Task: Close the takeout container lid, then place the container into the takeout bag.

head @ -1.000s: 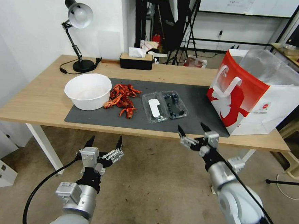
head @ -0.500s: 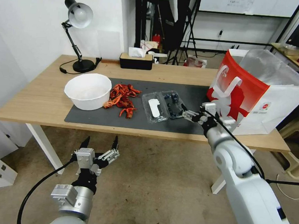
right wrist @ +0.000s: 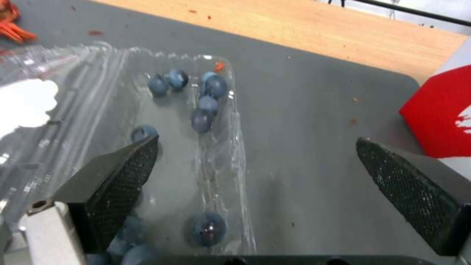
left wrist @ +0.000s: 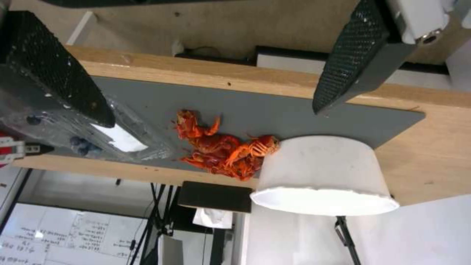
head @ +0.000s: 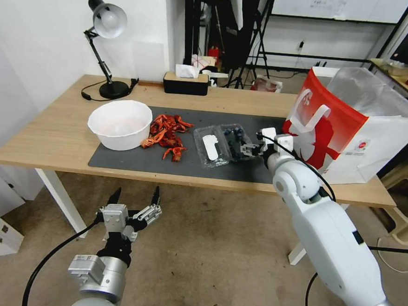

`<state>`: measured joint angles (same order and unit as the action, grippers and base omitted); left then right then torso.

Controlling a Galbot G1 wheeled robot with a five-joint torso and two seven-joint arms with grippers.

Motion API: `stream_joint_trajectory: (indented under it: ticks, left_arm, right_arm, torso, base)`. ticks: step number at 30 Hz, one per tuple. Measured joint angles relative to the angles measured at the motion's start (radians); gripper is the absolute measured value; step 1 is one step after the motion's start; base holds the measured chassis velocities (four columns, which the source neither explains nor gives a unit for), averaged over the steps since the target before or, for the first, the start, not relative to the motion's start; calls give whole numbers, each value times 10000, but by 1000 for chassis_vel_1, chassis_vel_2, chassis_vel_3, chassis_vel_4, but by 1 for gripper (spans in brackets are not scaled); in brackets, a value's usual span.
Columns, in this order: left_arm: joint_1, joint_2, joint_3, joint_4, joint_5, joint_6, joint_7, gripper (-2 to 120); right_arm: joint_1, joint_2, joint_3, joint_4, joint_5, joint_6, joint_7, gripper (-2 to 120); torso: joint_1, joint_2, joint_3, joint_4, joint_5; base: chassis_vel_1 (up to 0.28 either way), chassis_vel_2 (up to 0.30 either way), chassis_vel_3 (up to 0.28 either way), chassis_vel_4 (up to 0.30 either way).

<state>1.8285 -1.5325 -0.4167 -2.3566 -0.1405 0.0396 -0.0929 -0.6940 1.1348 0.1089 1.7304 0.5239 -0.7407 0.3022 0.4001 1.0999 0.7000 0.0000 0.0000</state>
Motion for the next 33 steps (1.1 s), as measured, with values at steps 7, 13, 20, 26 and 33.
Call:
stream_joint_trajectory:
  ticks: [7,13,20,26,33]
  left_arm:
    - [180,-81,55,-166,150,-157,8,100]
    - [265,-84,39,-211,194,-236,10,100]
    - [319,-127,46,-237,235,-286,10,100]
    - [297,-150,72,-246,252,-306,10,100]
    - [290,-149,58,-273,247,-353,-1,100]
  right_arm:
    - [43,-73,-128,-218,-95,30,-142,100]
    - [-84,-115,-76,-278,-180,42,-299,100]
    - [-335,-274,131,-297,-299,54,-578,100]
    - [-437,-396,233,-271,-291,59,-704,100]
    - [-463,-404,235,-259,-261,64,-692,100]
  torso:
    - [0,1,0,0,0]
    - [0,2,0,0,1]
    - [-1,2,0,0,1]
    - [-1,2,0,0,0]
    - [-3,2,-1,0,0]
  base:
    - [0,0,0,0]
    - [0,0,0,0]
    - [0,0,0,0]
    - [0,0,0,0]
    - [0,0,0,0]
